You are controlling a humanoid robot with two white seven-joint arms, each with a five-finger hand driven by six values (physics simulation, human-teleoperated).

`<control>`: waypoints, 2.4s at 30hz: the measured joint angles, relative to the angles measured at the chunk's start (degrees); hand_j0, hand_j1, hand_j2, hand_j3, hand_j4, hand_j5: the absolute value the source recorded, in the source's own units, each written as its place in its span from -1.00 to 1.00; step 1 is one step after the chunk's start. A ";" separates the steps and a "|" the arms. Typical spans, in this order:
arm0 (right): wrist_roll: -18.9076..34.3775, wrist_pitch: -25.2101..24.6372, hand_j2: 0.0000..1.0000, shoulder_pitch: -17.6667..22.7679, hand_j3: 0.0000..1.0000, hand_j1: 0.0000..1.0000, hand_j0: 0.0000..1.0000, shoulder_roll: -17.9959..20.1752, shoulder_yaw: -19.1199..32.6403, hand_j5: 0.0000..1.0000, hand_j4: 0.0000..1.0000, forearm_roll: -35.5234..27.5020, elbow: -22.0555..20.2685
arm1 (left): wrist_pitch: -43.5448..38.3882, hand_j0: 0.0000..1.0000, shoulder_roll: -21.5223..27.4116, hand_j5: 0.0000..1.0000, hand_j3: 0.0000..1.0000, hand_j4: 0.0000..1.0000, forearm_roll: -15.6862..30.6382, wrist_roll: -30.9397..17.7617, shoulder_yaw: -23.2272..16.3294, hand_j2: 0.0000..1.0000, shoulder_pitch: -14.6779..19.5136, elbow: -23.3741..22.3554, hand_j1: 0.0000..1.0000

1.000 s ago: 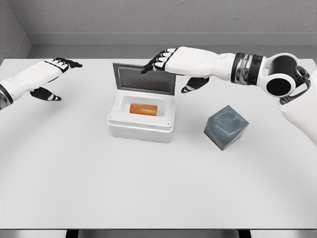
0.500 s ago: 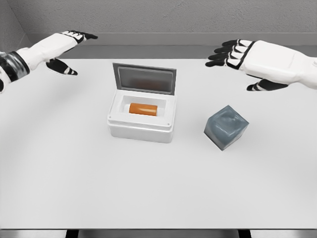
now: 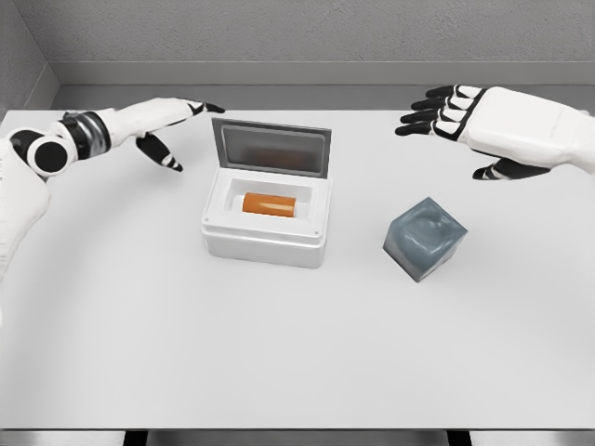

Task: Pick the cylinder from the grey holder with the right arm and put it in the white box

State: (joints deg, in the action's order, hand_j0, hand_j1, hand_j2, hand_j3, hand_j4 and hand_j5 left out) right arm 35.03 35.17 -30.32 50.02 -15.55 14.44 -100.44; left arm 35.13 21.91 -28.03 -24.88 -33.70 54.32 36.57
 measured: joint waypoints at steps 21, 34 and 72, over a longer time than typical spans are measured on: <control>0.00 0.00 1.00 -0.09 1.00 1.00 1.00 -0.70 -0.19 1.00 1.00 0.02 -0.01 | 0.00 1.00 3.91 1.00 1.00 1.00 0.64 0.41 -2.50 1.00 -2.99 9.78 1.00; 0.00 0.00 1.00 -0.09 1.00 1.00 1.00 -0.74 -0.20 1.00 1.00 0.02 -0.01 | 0.00 1.00 6.73 1.00 1.00 1.00 1.24 0.43 -2.47 1.00 -5.45 15.70 1.00; 0.00 0.00 1.00 -0.09 1.00 1.00 1.00 -0.76 -0.58 1.00 1.00 0.02 -0.01 | -0.14 1.00 13.77 1.00 1.00 1.00 5.89 0.46 -2.33 1.00 -10.63 29.07 1.00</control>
State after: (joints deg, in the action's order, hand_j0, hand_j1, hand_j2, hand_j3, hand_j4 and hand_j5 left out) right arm 35.03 35.17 -30.41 49.26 -16.13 14.46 -100.45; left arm 35.00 35.67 -22.14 -24.42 -36.03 43.68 65.63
